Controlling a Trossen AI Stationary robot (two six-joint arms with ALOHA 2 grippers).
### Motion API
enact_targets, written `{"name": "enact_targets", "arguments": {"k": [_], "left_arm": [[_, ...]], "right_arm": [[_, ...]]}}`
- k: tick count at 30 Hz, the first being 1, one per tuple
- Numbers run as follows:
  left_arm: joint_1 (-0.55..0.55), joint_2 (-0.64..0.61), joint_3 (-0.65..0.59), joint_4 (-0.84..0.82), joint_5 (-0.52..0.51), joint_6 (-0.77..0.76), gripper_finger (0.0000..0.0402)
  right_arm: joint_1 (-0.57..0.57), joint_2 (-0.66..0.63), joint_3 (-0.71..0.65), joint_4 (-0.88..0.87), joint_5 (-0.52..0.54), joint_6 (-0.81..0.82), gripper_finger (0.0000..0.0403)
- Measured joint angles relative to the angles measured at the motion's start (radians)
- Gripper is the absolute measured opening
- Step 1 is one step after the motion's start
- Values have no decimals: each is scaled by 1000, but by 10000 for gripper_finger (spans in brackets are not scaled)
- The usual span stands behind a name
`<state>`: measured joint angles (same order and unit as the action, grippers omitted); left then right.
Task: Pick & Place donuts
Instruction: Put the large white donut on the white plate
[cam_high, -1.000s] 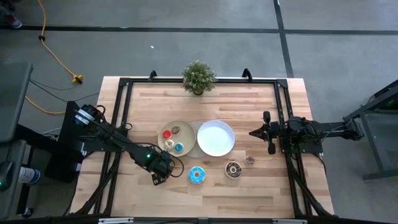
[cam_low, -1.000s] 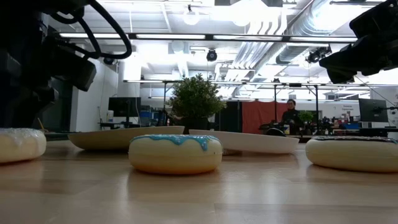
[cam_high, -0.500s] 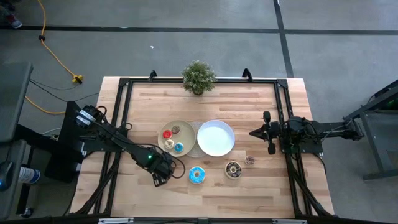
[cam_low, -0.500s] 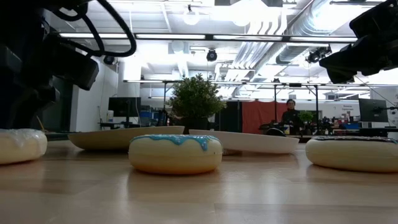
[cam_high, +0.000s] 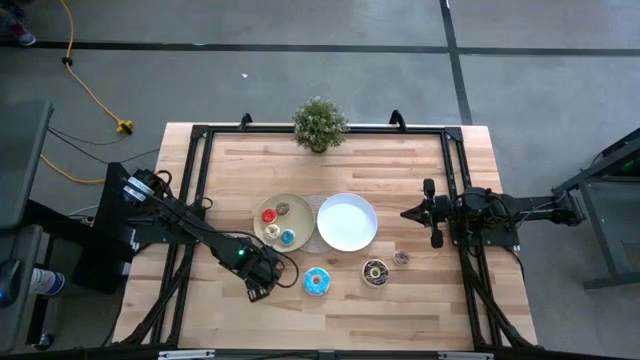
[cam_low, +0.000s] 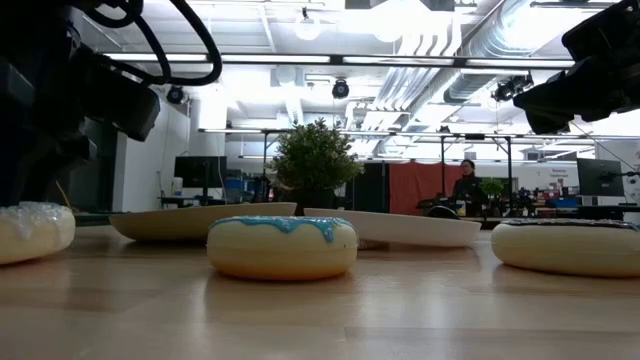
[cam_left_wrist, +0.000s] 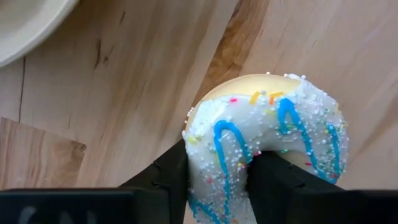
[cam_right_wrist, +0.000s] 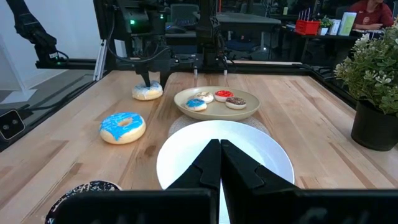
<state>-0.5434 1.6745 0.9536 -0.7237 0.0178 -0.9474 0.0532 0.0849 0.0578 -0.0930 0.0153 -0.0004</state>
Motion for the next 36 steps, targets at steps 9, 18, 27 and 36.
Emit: {"name": "enact_targets", "arguments": {"k": [9,18,27,36], "left_arm": [[0,-1,16,22,38,0,123],[1,-2,173,14,-4,96,123],[64,-2,362,-47,-23,356,123],[191,97,589,-222,-23,654,123]], "right_arm": [[0,0,0,0,0,0,0],[0,0,0,0,0,0,0],[0,0,0,0,0,0,0],[0,0,0,0,0,0,0]]}}
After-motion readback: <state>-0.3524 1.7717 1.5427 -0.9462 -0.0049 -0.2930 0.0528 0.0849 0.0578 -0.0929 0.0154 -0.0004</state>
